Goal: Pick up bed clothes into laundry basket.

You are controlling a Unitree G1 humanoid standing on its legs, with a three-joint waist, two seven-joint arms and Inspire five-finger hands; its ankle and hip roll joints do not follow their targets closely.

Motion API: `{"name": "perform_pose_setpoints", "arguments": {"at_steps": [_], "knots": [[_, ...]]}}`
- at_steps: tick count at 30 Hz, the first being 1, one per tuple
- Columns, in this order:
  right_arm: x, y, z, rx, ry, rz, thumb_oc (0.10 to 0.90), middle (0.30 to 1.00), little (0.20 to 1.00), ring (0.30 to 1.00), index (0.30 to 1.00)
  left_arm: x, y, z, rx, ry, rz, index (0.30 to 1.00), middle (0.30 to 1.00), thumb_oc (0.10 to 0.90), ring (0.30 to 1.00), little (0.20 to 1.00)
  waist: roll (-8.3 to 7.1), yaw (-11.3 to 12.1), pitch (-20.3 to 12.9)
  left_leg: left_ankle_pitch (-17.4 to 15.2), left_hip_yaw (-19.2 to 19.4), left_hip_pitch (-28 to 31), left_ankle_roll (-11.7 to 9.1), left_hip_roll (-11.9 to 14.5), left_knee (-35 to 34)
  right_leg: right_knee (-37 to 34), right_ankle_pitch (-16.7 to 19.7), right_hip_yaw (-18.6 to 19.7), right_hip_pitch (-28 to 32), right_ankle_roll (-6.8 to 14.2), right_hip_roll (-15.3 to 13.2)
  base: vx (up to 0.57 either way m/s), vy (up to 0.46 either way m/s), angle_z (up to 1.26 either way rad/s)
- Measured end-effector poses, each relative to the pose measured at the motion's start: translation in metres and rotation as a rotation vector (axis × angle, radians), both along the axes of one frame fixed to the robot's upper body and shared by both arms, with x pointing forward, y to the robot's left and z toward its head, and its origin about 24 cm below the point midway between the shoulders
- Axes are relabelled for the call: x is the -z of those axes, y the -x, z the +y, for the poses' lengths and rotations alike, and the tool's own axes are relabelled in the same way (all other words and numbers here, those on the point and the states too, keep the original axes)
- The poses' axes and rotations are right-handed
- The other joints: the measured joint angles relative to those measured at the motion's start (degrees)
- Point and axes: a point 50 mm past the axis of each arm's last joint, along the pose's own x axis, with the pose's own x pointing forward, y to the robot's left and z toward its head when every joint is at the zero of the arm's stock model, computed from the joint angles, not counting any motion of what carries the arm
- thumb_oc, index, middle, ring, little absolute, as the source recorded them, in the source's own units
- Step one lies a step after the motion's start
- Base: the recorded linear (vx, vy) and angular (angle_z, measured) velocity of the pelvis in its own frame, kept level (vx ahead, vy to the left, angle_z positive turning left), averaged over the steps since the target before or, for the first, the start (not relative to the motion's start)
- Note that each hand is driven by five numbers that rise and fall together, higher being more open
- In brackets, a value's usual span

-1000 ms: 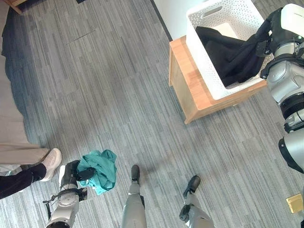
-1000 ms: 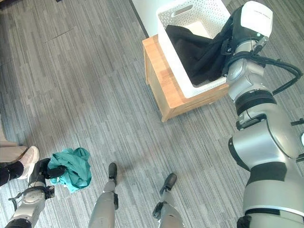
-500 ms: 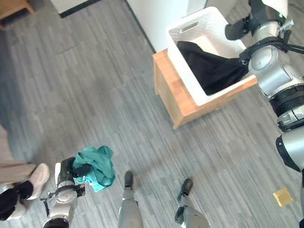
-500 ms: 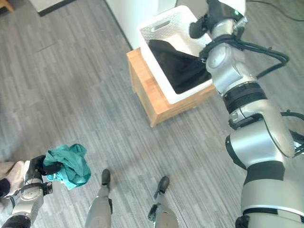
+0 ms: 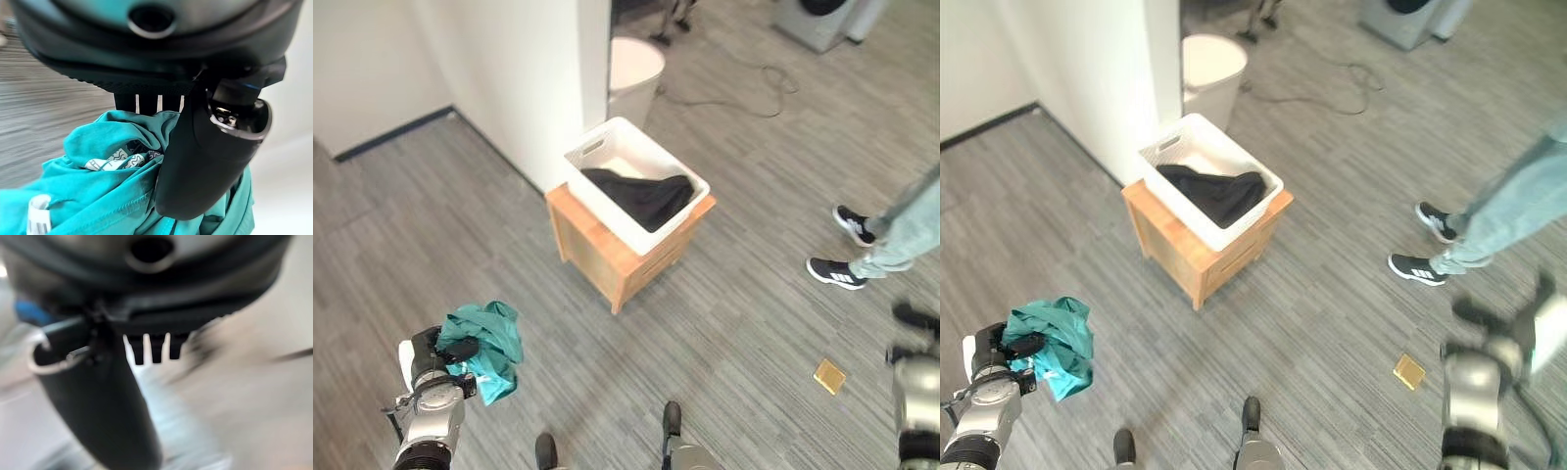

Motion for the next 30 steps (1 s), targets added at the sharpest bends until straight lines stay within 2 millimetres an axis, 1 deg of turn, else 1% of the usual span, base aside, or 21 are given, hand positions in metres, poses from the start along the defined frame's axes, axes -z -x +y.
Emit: {"name": "perform_pose_setpoints", "arguments": {"at_steps": [3,5,6,7,9,10,11,12,13,14,16,18,20,22,23,24,25,26,28,29,30], "knots": [[0.053,0.062,0.003,0.145,-0.121,0.253,0.8,0.9,0.9,0.9,0.9,-0.003,0.002,0.005,-0.03,-0.013,-0.009,0.3,0.3,0.4,0.3,0.3,0.33,-2.1,-1.9,-1.0,1.4,2.0,0.6,-0.9,-0.3,0.0,-0.2,1.7,0.9,0.7,-0.7,-0.09,0.082,-0.35],[0.08,0.092,0.019,0.172,-0.201,0.366,0.8,0.9,0.9,0.9,0.9,-0.004,0.003,0.007,-0.034,-0.021,-0.01,0.3,0.3,0.4,0.3,0.3,0.91,-3.0,-3.3,-1.5,2.0,3.1,1.2,-1.5,0.0,0.0,0.0,2.2,0.8,0.7,-1.1,-0.13,0.073,-0.21],[0.085,0.095,0.022,0.161,-0.205,0.399,0.8,0.9,0.9,0.9,0.9,-0.006,0.002,0.007,-0.032,-0.027,-0.015,0.3,0.3,0.4,0.3,0.3,0.76,-2.9,-3.4,-1.3,2.1,3.3,1.3,-1.5,-0.1,0.1,0.5,2.2,0.8,0.9,-1.2,-0.11,0.02,-0.27],[0.101,0.102,0.036,0.135,-0.289,0.47,0.8,0.9,0.9,0.9,0.9,-0.009,0.001,0.007,-0.03,-0.042,-0.029,0.3,0.3,0.4,0.3,0.3,0.7,-2.8,-3.5,-1.3,2.7,4.2,1.3,-1.8,-0.2,0.1,0.9,3.2,0.9,0.8,-1.2,-0.09,0.024,-0.3],[0.118,0.105,0.054,0.045,-0.358,0.569,0.8,0.9,0.9,0.9,0.9,-0.014,-0.002,0.008,-0.017,-0.073,-0.035,0.3,0.3,0.4,0.3,0.3,0.95,-2.8,-3.6,-1.3,3.7,4.9,1.4,-2.2,-0.3,0.2,1.2,3.5,0.9,0.8,-1.7,-0.08,0.019,-0.27],[0.124,0.108,0.062,0.026,-0.387,0.591,0.8,0.9,0.9,0.9,0.9,-0.021,-0.003,0.012,-0.012,-0.094,-0.035,0.3,0.3,0.4,0.3,0.3,1.74,-2.8,-3.3,-1.3,3.8,5.2,1.4,-2.4,-0.3,0.1,1.1,3.1,0.9,0.7,-2.0,-0.12,-0.003,-0.18],[0.137,0.111,0.08,-0.032,-0.441,0.637,0.8,0.9,0.9,0.9,0.9,-0.038,-0.001,0.011,0.048,-0.169,-0.064,0.3,0.3,0.4,0.3,0.3,1.27,-2.1,-2.9,-1.3,3.7,4.7,1.4,-2.2,-0.3,0.5,1.2,1.2,0.7,0.8,-2.2,-0.11,-0.043,-0.14],[0.142,0.114,0.088,-0.039,-0.486,0.64,0.8,0.9,0.9,0.9,0.9,-0.056,0.001,0.005,0.086,-0.226,-0.16,0.3,0.3,0.4,0.3,0.3,0.69,-1.0,-2.8,-1.4,3.6,4.9,1.3,-2.0,-0.3,0.5,1.2,-0.2,0.9,0.8,-2.4,-0.11,-0.042,-0.04],[0.148,0.125,0.097,-0.041,-0.531,0.669,0.8,0.9,0.9,0.9,0.9,-0.067,-0.001,-0.003,0.124,-0.271,-0.231,0.3,0.3,0.4,0.3,0.3,1.33,-0.4,-2.5,-1.3,3.3,5.1,1.4,-2.1,-0.3,0.8,1.2,0.1,0.9,0.8,-2.5,-0.06,-0.056,0.14],[0.155,0.139,0.106,-0.041,-0.586,0.721,0.8,0.9,0.9,0.9,0.9,-0.076,-0.007,-0.013,0.2,-0.344,-0.258,0.3,0.3,0.4,0.3,0.3,1.65,1.1,-2.3,-1.3,2.6,5.6,1.4,-2.2,-0.3,1.8,1.2,0.1,1.0,1.0,-2.6,-0.01,-0.05,0.19],[0.16,0.14,0.115,-0.124,-0.608,0.808,0.8,0.9,0.9,0.9,0.9,-0.083,-0.01,-0.006,0.214,-0.437,-0.212,0.3,0.3,0.4,0.3,0.3,2.95,1.7,-2.3,-1.4,2.8,5.7,1.4,-2.6,-0.3,2.2,0.7,0.2,0.2,1.1,-3.3,0.01,-0.093,0.02],[0.161,0.124,0.12,-0.245,-0.597,0.808,0.8,0.9,0.9,0.9,0.9,-0.104,-0.016,0.009,0.224,-0.559,-0.199,0.3,0.3,0.4,0.3,0.3,3.8,1.9,-1.7,-1.4,2.9,5.2,1.4,-2.8,-0.3,1.8,0.9,0.1,0.2,1.3,-3.8,0.07,-0.11,-0.09],[0.161,0.113,0.123,-0.368,-0.553,0.863,0.8,0.9,0.9,0.9,0.9,-0.129,-0.018,0.028,0.237,-0.676,-0.167,0.3,0.3,0.4,0.3,0.3,3.79,1.5,-1.6,-1.3,3.9,5.1,1.4,-3.0,-0.3,0.8,1.9,-0.2,-0.4,1.4,-4.4,0.13,-0.134,-0.18],[0.16,0.107,0.123,-0.43,-0.532,0.895,0.8,0.9,0.9,0.9,0.9,-0.155,-0.024,0.042,0.218,-0.766,-0.175,0.3,0.3,0.4,0.3,0.3,3.89,1.6,-1.5,-1.4,5.1,5.0,1.2,-2.8,-0.3,0.8,2.4,-3.5,-1.2,1.3,-5.2,0.17,-0.154,-0.22],[0.161,0.107,0.124,-0.454,-0.523,0.915,0.8,0.9,0.9,0.9,0.9,-0.167,-0.029,0.045,0.209,-0.805,-0.187,0.3,0.3,0.4,0.3,0.3,4.02,1.8,-1.4,-1.5,5.4,5.2,0.8,-2.8,-0.3,0.7,3.6,-4.3,-1.3,1.4,-5.5,0.18,-0.172,-0.16],[0.16,0.106,0.124,-0.479,-0.514,0.933,0.8,0.9,0.9,0.9,0.9,-0.173,-0.03,0.046,0.21,-0.83,-0.187,0.3,0.3,0.4,0.3,0.3,4.14,1.7,-1.4,-1.5,5.5,5.2,0.7,-2.7,-0.3,0.8,3.7,-4.5,-1.3,1.5,-5.4,0.13,-0.115,-0.12],[0.161,0.106,0.125,-0.537,-0.484,0.977,0.8,0.9,0.9,0.9,0.9,-0.186,-0.035,0.049,0.213,-0.898,-0.176,0.3,0.3,0.4,0.3,0.3,4.72,1.2,-1.0,-1.5,6.0,5.2,0.4,-2.3,-0.2,0.6,3.6,-4.8,-1.4,1.5,-5.1,0.24,-0.208,-0.06],[0.161,0.105,0.126,-0.579,-0.467,1.005,0.8,0.9,0.9,0.9,0.9,-0.195,-0.041,0.051,0.211,-0.941,-0.161,0.3,0.3,0.4,0.3,0.3,4.78,1.1,-1.0,-1.5,6.3,5.3,0.2,-2.2,0.0,0.6,3.7,-5.3,-1.4,1.5,-5.0,0.26,-0.235,-0.09],[0.162,0.105,0.13,-0.698,-0.423,1.094,0.8,0.9,0.9,0.9,0.9,-0.215,-0.066,0.046,0.241,-1.061,-0.115,0.3,0.3,0.4,0.3,0.3,5.38,0.6,-0.7,-1.4,6.5,5.1,-0.2,-1.5,0.0,0.0,3.7,-6.4,-1.1,1.5,-4.4,0.29,-0.273,-0.04],[0.163,0.102,0.133,-0.747,-0.414,1.11,0.8,0.9,0.9,0.9,0.9,-0.226,-0.073,0.042,0.259,-1.118,-0.113,0.3,0.3,0.4,0.3,0.3,5.45,0.1,-0.6,-1.3,6.7,4.6,-0.4,-1.2,0.0,0.0,4.0,-6.1,-1.6,1.1,-4.0,0.2,-0.209,0.04],[0.164,0.105,0.135,-0.787,-0.401,1.137,0.8,0.9,0.9,0.9,0.9,-0.232,-0.102,0.018,0.318,-1.184,-0.104,0.3,0.3,0.4,0.3,0.3,5.35,0.6,-0.6,-1.0,6.4,3.9,-0.7,-1.2,0.1,0.1,4.3,-6.5,-2.0,0.6,-3.9,0.12,-0.198,0.24]]}}
